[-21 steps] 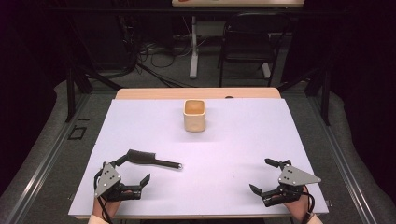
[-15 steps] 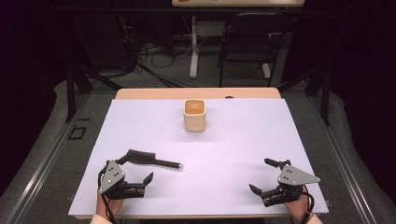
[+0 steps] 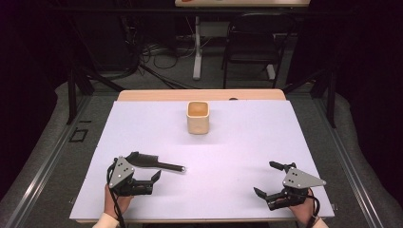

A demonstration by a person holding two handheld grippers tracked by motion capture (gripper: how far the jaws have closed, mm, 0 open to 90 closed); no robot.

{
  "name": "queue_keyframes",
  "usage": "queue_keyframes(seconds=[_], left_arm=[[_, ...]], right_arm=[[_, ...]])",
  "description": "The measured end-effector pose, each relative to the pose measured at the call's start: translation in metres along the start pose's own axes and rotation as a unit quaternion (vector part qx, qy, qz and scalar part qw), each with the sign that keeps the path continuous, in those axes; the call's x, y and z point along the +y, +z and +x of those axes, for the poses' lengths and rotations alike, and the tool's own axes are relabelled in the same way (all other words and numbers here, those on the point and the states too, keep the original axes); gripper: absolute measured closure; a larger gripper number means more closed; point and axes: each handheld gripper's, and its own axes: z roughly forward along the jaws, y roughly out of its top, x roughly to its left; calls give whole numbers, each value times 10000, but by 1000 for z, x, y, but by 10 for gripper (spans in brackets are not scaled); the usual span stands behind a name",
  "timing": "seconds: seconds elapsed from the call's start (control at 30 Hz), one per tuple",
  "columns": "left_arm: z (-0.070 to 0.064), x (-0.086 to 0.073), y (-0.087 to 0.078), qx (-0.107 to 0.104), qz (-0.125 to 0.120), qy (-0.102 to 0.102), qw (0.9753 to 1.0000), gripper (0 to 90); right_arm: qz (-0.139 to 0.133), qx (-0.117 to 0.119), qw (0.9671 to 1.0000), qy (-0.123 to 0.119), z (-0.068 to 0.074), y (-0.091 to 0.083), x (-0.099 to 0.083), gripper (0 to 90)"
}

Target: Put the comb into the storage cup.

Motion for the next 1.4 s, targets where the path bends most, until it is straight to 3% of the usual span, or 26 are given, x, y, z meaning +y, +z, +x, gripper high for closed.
queue_keyframes(seconds=[1.0,1.4], left_arm=[[-10,16,49,-115,475,44,9988,0],[-15,19,64,-216,654,-54,9976,0]], right_arm=[[29,3,10000,-7,1,0,0,0],[6,-14,10000,-30,1,-1,0,0]])
